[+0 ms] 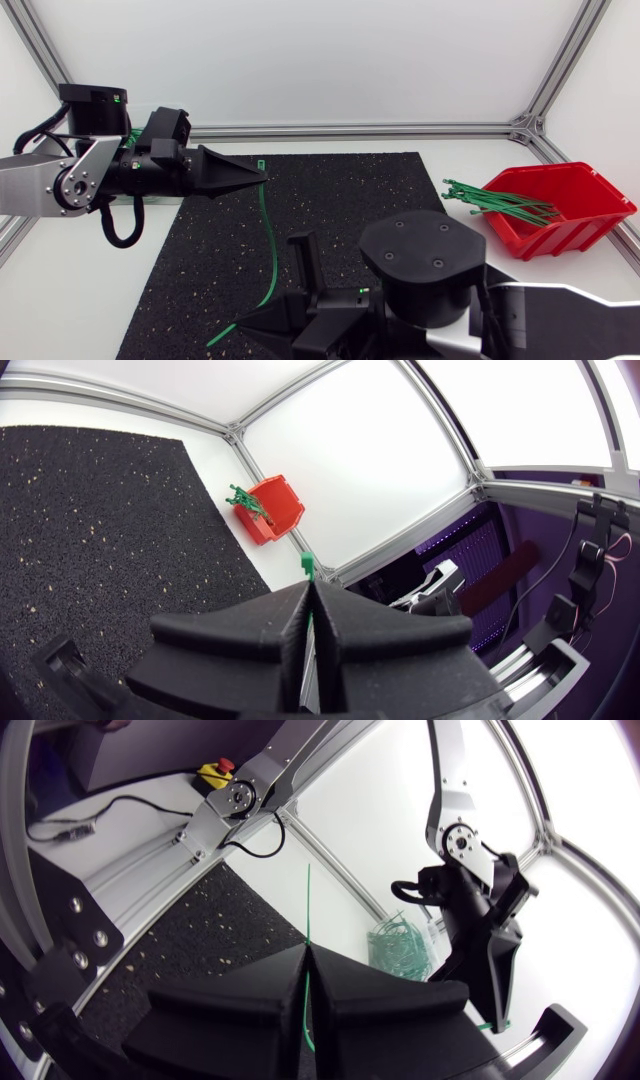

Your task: Take a green cable tie from the red box, thread the tail through the head to close it, then place it in the transparent bin on the left.

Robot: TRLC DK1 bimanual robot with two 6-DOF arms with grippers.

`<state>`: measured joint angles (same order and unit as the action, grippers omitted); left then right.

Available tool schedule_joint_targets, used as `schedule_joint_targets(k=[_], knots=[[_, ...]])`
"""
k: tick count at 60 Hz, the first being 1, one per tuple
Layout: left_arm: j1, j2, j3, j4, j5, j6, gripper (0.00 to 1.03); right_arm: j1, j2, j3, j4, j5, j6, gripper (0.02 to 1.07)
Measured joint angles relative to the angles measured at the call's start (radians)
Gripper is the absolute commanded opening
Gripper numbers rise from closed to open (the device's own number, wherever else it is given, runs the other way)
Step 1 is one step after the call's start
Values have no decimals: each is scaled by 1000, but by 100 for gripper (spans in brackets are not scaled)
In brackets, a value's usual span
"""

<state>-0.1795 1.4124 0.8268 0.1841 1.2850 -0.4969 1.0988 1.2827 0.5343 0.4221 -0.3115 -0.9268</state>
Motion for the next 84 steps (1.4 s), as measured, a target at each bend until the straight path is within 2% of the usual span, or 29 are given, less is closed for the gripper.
schedule_joint_targets(k=[14,23,32,54,61,66,72,84], knots=[[-57,-91,-131,170,-73,-2,4,-25,-6,24,-146,-155,359,8],[-106,-136,-203,267,-141,-5,4,-63,-14,152,-452,-346,527,8],[-125,-183,-248,321,-168,-5,4,-112,-20,290,-633,-399,726,8],[-145,-217,-305,370,-187,-5,4,-204,-77,362,-666,-668,1194,8],[-162,-220,-325,410,-208,-13,4,-250,-77,362,-597,-784,1402,8],[-177,-238,-340,451,-223,-38,4,-287,-77,362,-545,-825,1527,8],[-197,-273,-345,470,-249,-61,4,-327,-77,362,-542,-852,1632,8],[-240,-332,-345,476,-319,-114,4,-344,-79,396,-548,-874,1755,8]])
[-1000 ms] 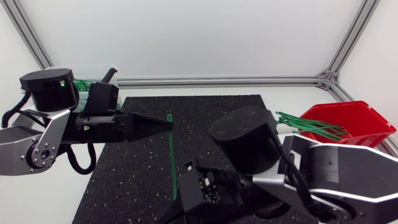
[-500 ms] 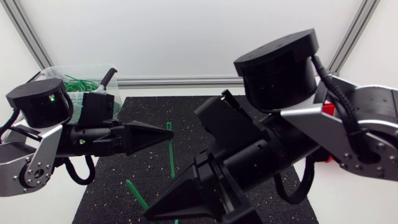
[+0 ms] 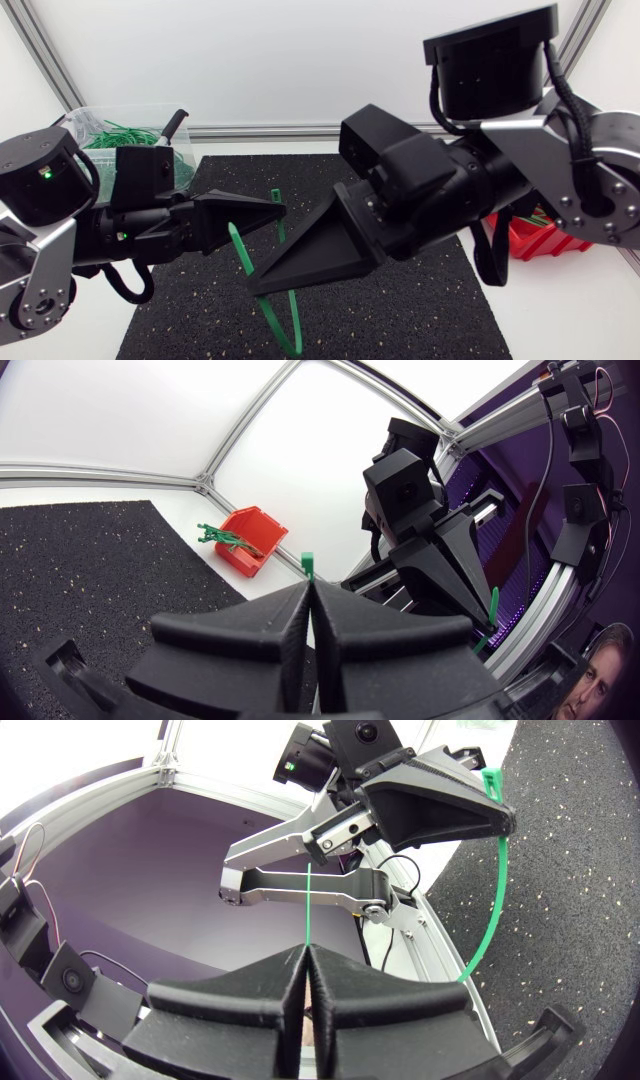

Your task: Take a green cable tie from the red box, thread the tail through the head to close it, then place it in the transparent bin on the left.

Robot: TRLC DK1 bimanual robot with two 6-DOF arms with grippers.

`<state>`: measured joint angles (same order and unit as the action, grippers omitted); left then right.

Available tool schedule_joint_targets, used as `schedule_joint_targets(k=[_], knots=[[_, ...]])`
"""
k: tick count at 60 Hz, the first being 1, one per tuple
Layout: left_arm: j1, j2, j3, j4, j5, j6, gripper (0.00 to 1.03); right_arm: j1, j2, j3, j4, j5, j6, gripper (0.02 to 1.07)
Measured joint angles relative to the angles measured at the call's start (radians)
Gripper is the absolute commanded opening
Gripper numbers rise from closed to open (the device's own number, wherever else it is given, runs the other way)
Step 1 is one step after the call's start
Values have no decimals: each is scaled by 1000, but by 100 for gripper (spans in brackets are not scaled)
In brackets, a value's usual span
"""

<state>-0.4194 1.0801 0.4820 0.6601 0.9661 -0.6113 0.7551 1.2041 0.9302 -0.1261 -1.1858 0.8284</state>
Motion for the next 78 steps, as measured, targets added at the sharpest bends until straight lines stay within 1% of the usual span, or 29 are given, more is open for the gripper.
schedule_joint_targets(k=[11,20,34,49,62,78], knots=[[-64,-56,0,3,-41,-45,4,-12,-31,52,-2,-13,111,8],[-108,-119,0,3,-96,-74,4,-13,-72,84,-6,-16,180,8],[-161,-177,0,2,-185,-97,4,-37,-87,108,-84,-23,217,8],[-189,-219,0,-5,-229,-104,4,-68,-87,118,-160,-25,224,8],[-199,-230,0,-8,-243,-104,4,-90,-84,119,-185,-26,224,8],[-199,-230,0,-9,-250,-104,4,-97,-36,119,-185,-26,224,8]])
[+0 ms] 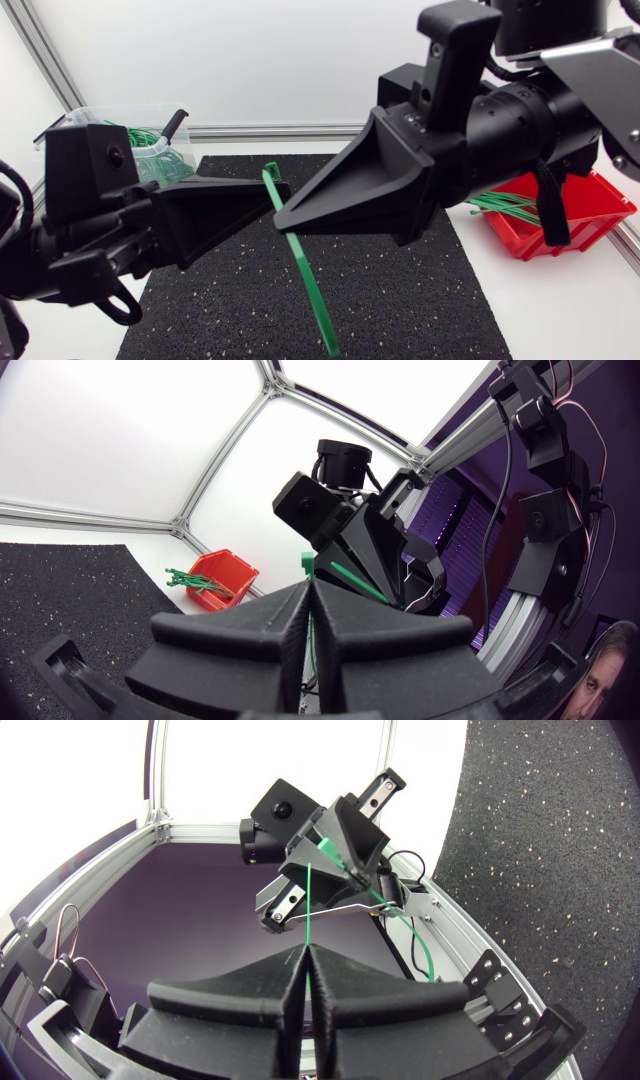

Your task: Take a green cable tie from the red box, thread the tail through the head to close it, then place it in the transparent bin on the left.

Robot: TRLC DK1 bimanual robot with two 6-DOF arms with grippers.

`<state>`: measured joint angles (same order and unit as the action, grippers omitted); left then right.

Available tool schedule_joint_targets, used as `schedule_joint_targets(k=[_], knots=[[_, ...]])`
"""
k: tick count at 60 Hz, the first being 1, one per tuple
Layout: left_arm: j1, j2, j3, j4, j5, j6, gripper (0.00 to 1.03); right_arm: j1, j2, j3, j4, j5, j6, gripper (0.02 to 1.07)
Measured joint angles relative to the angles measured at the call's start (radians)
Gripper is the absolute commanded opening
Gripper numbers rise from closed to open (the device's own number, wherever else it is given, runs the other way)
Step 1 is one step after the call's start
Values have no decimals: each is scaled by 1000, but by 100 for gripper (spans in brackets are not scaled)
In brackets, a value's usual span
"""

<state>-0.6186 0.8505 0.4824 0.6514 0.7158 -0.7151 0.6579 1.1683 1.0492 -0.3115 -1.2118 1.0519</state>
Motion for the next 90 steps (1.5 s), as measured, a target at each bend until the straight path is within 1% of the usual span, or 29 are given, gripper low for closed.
schedule_joint_targets(k=[58,90], knots=[[1,0,0,-7,-11,0,4,-26,10,-2,1,0,0,8],[1,-6,0,-19,-11,0,4,-32,10,-11,23,0,0,8]])
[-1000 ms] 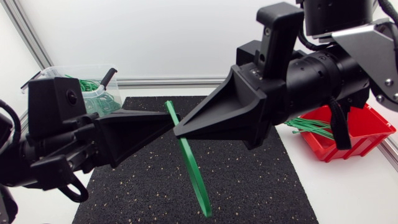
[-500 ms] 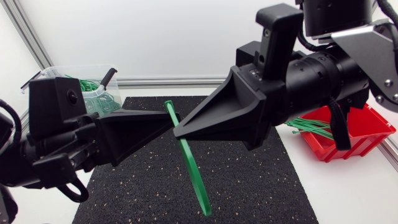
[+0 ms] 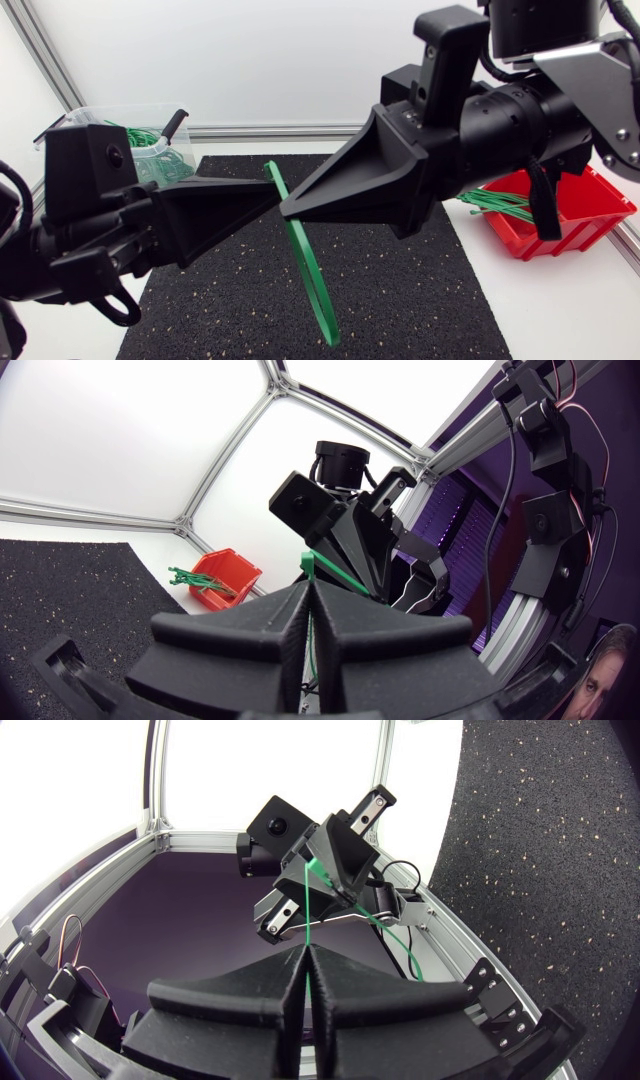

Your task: Take a green cable tie from the red box, thread the tail through the head to close it, then place it in the transparent bin on the left.

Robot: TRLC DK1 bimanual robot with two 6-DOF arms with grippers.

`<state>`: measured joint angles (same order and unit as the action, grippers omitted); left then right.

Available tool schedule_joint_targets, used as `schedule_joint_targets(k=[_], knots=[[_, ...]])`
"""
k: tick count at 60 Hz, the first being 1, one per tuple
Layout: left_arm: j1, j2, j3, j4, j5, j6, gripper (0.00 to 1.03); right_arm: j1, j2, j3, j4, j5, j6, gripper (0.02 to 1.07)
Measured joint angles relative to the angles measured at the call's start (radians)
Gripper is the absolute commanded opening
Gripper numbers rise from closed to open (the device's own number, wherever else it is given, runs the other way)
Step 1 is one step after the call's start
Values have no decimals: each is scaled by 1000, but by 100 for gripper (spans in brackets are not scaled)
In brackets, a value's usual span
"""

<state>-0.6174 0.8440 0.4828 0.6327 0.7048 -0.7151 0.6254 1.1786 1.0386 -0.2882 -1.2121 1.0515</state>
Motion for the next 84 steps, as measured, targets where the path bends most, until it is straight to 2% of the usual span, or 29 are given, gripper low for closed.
schedule_joint_targets(k=[47,84], knots=[[14,0,1,-8,0,0,4,2,0,-13,1,0,0,8],[-8,-12,1,-18,-8,0,4,2,19,-13,16,-16,0,8]])
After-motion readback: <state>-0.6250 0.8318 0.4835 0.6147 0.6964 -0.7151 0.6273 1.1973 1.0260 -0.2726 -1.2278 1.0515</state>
